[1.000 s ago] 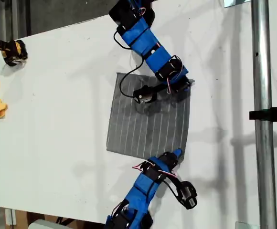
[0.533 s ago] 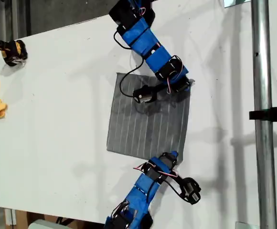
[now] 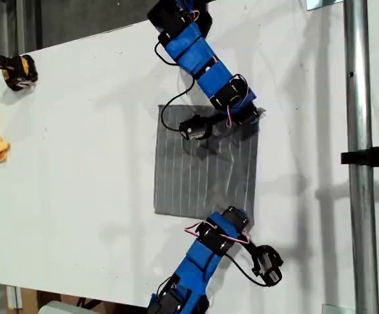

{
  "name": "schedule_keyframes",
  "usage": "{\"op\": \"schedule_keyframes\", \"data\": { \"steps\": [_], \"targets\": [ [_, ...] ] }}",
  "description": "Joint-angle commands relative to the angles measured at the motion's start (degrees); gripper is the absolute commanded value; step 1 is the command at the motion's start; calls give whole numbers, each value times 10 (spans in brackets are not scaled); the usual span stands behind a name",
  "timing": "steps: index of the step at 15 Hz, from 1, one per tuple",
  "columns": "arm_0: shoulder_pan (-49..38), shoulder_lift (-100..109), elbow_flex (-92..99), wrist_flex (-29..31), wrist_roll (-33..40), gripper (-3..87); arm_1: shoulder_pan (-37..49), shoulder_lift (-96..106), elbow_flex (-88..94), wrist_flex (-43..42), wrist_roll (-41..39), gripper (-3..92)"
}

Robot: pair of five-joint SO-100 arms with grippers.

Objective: Grasp corners of a towel and fold twice.

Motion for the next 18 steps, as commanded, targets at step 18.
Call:
{"op": "schedule_keyframes", "data": {
  "steps": [18],
  "targets": [
    [-273, 206, 90, 104, 232, -11, 335, 463, 189, 245, -210, -2]
  ]
}}
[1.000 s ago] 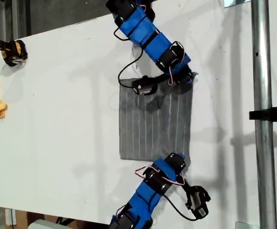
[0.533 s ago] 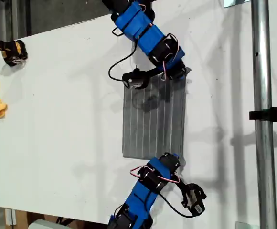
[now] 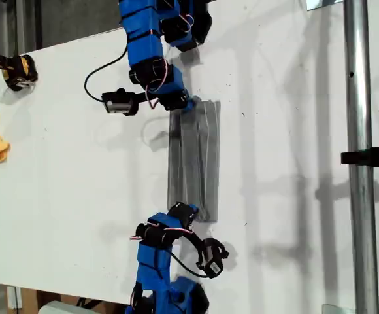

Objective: Grasp corners of a towel and fold twice.

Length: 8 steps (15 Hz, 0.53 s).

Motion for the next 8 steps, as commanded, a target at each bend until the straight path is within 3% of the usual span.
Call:
{"op": "schedule_keyframes", "data": {
  "steps": [1, 4, 8],
  "targets": [
    [-70, 50, 43, -26, 69, -11, 80, 77, 17, -3, -62, -2],
    [-87, 49, 76, -44, 83, -11, 87, 102, 80, -40, -62, -2],
    [-99, 71, 186, -124, 72, -11, 112, 155, 225, -119, -57, -2]
  ]
}}
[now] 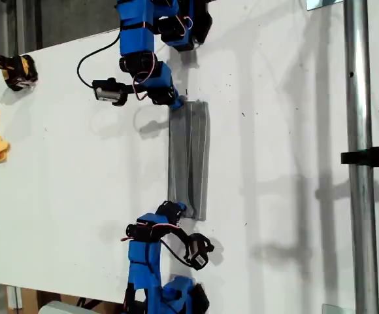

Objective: Grasp corners of a towel and fold twice.

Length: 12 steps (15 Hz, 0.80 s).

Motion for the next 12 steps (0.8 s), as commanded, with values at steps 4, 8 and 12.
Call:
{"op": "schedule_keyframes", "data": {
  "steps": [4, 8, 12],
  "targets": [
    [23, 39, 70, -40, -22, -11, -53, 84, 84, -33, 50, -2],
    [69, 28, 99, -74, -67, -11, -142, 43, 90, -112, 119, -2],
    [100, 23, 98, -81, -98, 107, -157, -44, 56, -155, 120, -2]
  ]
}}
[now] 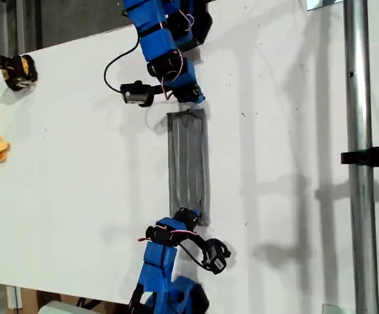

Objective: Grasp corners of a towel and fold twice.

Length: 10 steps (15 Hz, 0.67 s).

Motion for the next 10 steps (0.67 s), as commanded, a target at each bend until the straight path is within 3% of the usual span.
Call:
{"op": "schedule_keyframes", "data": {
  "steps": [1, 3, 5, 6, 10],
  "targets": [
    [30, 5, -52, 39, -11, 165, -8, 5, -62, 14, -1, -2],
    [64, 9, -159, 120, 1, 229, -13, 30, -115, 83, 1, -2],
    [77, 20, -227, 189, 9, 285, -14, 63, -122, 96, -2, 0],
    [69, 33, -228, 232, -4, 307, -15, 75, -127, 98, -4, 47],
    [7, 290, 21, 216, -73, 236, 8, 167, -99, 143, -2, 24]
  ]
}}
